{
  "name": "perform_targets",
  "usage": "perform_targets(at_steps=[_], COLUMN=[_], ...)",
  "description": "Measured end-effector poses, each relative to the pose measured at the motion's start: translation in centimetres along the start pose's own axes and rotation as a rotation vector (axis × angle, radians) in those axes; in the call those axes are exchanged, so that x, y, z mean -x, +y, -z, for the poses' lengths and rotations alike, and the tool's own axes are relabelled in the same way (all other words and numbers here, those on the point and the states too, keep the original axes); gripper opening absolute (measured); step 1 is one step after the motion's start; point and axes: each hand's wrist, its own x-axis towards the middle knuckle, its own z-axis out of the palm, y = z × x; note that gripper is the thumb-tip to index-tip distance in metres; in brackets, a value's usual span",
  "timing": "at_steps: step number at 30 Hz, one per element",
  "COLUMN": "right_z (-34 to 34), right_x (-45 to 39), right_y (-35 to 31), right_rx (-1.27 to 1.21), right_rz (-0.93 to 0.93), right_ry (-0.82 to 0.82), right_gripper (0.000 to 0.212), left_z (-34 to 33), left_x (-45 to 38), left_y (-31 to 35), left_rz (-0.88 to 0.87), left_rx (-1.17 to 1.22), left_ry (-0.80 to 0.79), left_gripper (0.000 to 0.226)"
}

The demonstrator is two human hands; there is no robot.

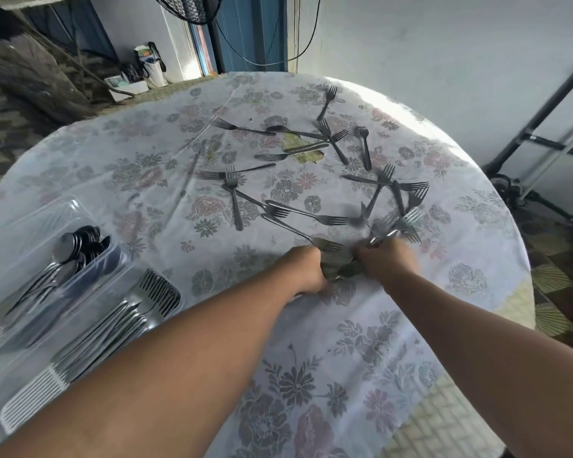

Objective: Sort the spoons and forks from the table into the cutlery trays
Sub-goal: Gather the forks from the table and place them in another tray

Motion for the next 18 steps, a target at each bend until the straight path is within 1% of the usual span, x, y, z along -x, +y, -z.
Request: perform_targets(at_steps=[2,4,6,8,11,15,18], right_z=[0.1,0.0,-0.2,-0.4,-0.4,-0.8,-1.1], right_x=[-0.2,-0.5,-0.3,-0.1,1.0,3.0,4.1], right_y=[0.0,0.2,-0.1,-0.3,-0.6,-1.0,-1.3], right_rx=[-0.059,-0.110,-0.126,-0.113,-0.057,0.079,0.043], right_rz=[-0.036,-0.061,-0.083,-0.108,-0.094,0.001,0.035], right_ry=[-0.001,0.020,0.036,0.031,0.010,-0.014,0.014], right_gripper=[0.027,0.028,0.032,0.036,0.031,0.033,0.026], left_z=[1.1,2.0,2.6,3.1,4.0,5.1,5.4], left_x=[0.4,0.7,0.7,0.6,0.6,0.1,-1.0], left_y=[-1.3,-2.9,-4.4,-5.7,-6.4,-5.7,-4.8], left_rz=[0.018,0.039,0.059,0.053,0.020,-0.069,-0.111], left_rx=[-0.036,-0.001,0.077,0.096,0.062,0.102,0.088], left_ry=[-0.050,-0.047,-0.004,0.017,0.028,0.157,0.240], left_gripper=[0.038,0.021,0.018,0.015,0.006,0.013,0.016])
